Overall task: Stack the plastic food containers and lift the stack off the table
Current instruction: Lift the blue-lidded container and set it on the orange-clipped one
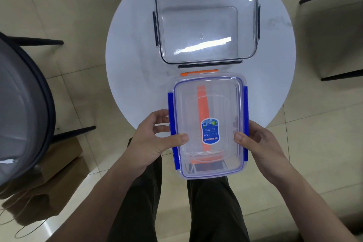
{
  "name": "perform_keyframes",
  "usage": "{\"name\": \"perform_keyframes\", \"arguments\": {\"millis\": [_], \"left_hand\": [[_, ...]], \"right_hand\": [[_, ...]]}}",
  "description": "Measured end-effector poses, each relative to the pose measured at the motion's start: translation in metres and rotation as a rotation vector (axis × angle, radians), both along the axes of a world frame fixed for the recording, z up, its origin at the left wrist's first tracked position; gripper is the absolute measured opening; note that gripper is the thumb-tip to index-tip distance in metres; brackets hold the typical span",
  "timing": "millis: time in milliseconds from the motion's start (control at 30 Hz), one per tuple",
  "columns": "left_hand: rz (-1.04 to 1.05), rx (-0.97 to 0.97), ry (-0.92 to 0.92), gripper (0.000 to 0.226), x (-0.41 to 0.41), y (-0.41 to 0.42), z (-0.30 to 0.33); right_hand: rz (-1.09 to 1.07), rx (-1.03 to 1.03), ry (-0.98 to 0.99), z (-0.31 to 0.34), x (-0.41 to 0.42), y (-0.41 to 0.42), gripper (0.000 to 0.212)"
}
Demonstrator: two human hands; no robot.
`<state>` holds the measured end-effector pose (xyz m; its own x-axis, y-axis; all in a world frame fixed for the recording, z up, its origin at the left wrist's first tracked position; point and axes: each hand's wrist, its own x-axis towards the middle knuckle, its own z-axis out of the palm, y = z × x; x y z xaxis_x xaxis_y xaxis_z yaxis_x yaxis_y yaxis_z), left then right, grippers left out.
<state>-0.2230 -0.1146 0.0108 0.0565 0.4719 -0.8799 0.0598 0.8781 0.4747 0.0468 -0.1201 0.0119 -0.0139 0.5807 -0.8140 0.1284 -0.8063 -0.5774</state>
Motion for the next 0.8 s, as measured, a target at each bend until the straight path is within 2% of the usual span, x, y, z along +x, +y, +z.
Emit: {"name": "perform_keyframes", "arguments": {"millis": [133,333,600,800], "left_hand": [[-0.041,0.013,-0.002,0.091,-0.004,0.004,0.001],[0.024,0.099,0.049,0.105,-0.007,0.031,0.004],[-0.03,0.165,0.079,0.095,0.0,0.066,0.005],[-0.035,0.201,0.062,0.092,-0.001,0.076,0.001]], "right_hand": [[0.031,0.045,-0.056,0.001,-0.001,-0.007,0.092],[0.035,0.026,-0.076,0.005,0.002,-0.03,0.099],[-0.11,-0.124,0.039,0.011,-0.001,-0.067,0.103],[-0.198,-0.184,0.146,0.013,-0.011,-0.076,0.096]]}}
